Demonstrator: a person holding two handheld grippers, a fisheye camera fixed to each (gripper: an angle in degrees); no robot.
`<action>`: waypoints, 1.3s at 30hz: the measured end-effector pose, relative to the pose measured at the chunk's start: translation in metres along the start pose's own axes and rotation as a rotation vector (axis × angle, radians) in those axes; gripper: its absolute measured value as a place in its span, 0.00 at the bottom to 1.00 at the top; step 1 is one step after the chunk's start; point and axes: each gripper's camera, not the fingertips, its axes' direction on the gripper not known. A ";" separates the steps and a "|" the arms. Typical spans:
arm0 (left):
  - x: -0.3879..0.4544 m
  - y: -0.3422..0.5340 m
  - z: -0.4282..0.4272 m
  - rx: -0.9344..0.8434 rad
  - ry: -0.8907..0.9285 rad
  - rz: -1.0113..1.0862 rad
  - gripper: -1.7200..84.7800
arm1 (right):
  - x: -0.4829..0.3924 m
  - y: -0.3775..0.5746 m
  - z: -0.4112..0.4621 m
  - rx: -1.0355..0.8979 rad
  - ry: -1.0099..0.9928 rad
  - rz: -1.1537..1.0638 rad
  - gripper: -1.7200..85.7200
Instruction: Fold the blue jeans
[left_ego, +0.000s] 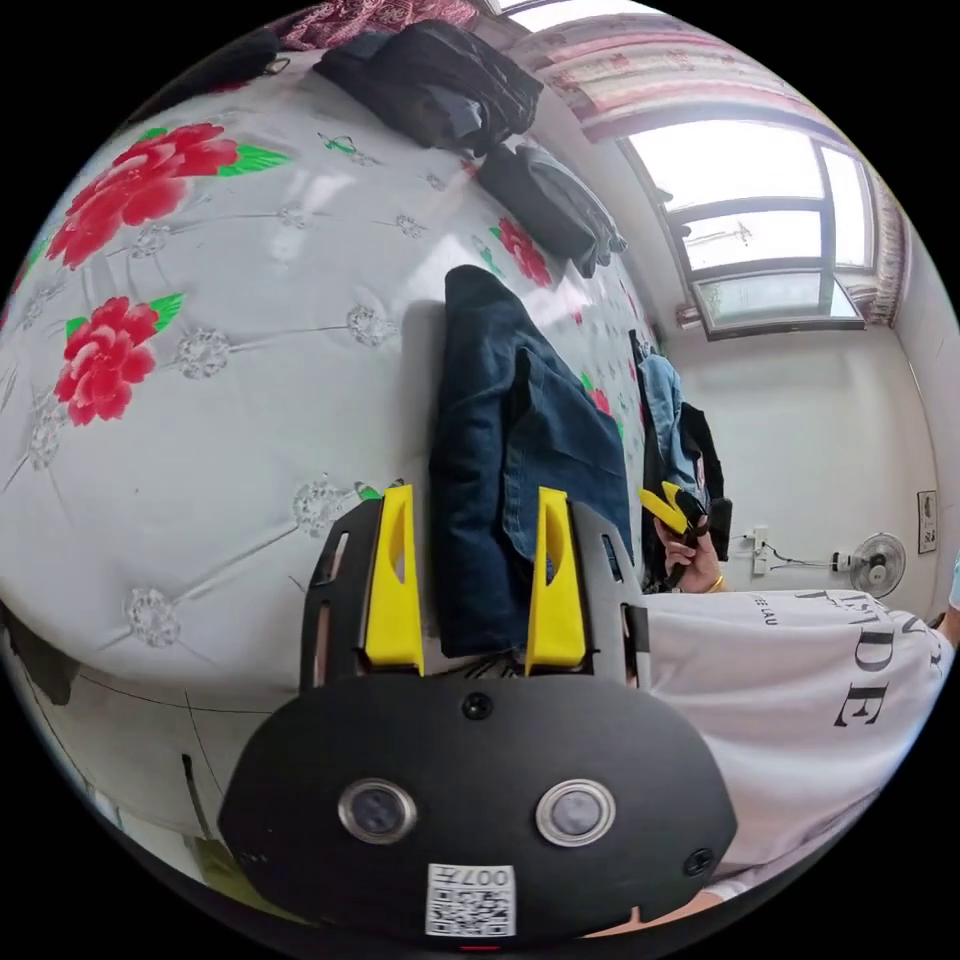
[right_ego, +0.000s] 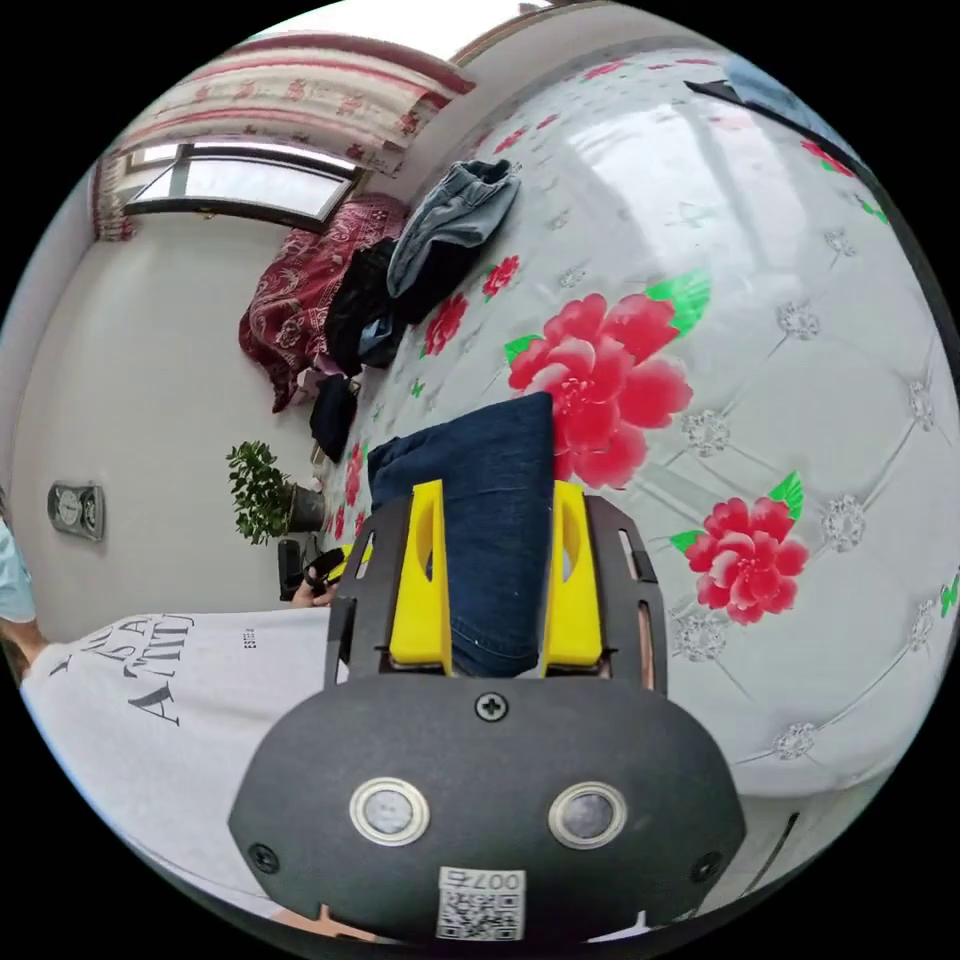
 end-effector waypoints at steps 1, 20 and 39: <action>-0.004 -0.012 0.012 -0.051 0.018 0.006 0.21 | 0.012 -0.004 0.008 -0.024 -0.009 0.033 0.15; 0.161 -0.263 -0.019 -0.027 0.104 0.585 0.06 | -0.161 -0.293 0.033 -0.045 -0.116 -0.351 0.02; 0.146 -0.069 0.250 -0.358 -0.880 0.564 0.01 | -0.021 -0.153 0.184 -0.386 0.662 -0.354 0.02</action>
